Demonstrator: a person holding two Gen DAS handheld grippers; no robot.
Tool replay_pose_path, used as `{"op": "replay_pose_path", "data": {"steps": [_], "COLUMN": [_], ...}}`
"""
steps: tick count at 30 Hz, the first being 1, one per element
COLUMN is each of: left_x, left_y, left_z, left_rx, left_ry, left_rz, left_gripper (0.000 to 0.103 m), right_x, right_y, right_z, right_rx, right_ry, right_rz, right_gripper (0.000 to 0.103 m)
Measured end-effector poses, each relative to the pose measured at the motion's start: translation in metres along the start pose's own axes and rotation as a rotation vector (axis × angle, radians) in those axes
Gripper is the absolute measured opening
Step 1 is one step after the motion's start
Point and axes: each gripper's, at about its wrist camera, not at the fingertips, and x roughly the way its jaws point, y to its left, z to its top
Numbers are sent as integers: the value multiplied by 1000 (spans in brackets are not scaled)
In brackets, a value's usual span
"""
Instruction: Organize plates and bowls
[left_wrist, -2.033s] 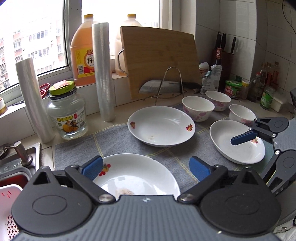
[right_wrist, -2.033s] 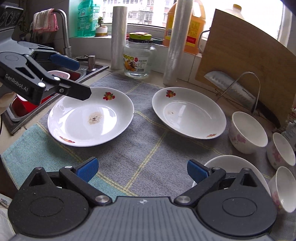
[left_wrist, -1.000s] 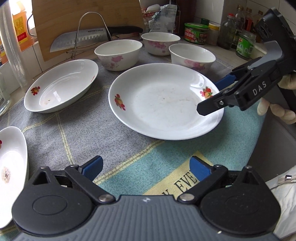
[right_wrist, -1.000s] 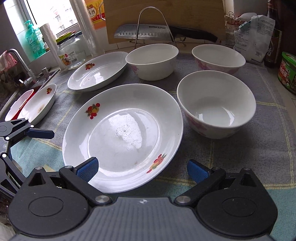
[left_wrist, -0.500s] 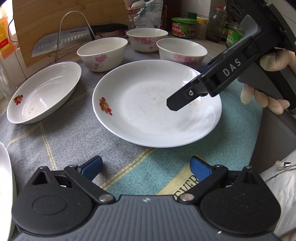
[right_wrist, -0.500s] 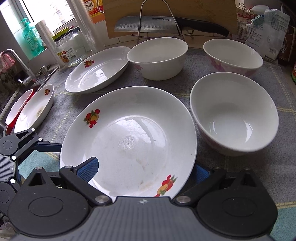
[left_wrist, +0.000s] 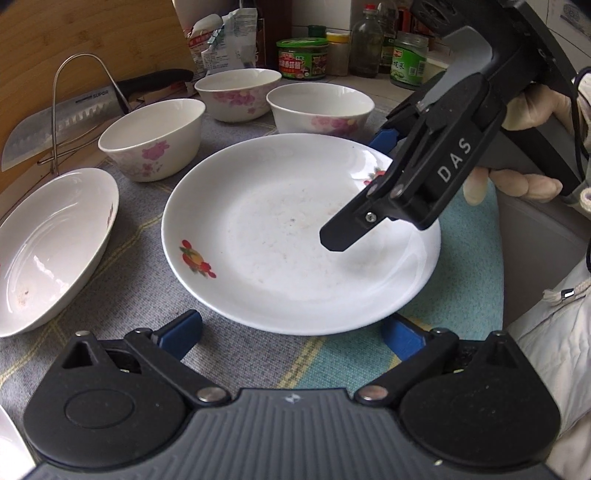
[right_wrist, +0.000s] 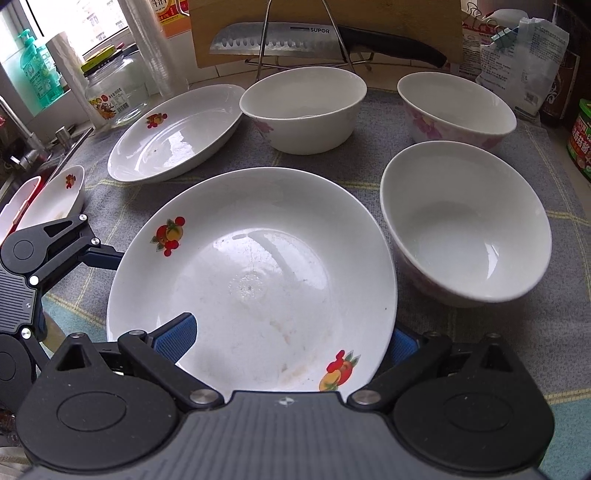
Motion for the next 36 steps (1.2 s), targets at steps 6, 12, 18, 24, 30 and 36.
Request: {"op": "replay_pose_path", "data": {"steps": [6, 12, 18, 24, 30, 36], "left_x": [3, 4, 5, 7, 7, 7], "left_y": [6, 10, 11, 13, 13, 13], "left_z": [1, -2, -1, 3, 6, 9], "left_rx": [41, 66, 77, 89, 133, 182], "left_ry": [-22, -44, -49, -33, -20, -13], "left_rz": [-34, -55, -63, -66, -61, -71], "left_gripper": [102, 103, 103, 103, 103, 103], "right_x": [0, -1, -3, -1, 1, 2], "right_y": [-2, -9, -21, -29, -34, -37], "right_z": [3, 6, 10, 13, 17, 20], "right_rx": [23, 72, 136, 193, 251, 262], "right_ry": [3, 0, -6, -27, -40, -31], "right_rz": [0, 39, 105, 151, 178, 186], "right_gripper": [103, 103, 103, 103, 103, 103]}}
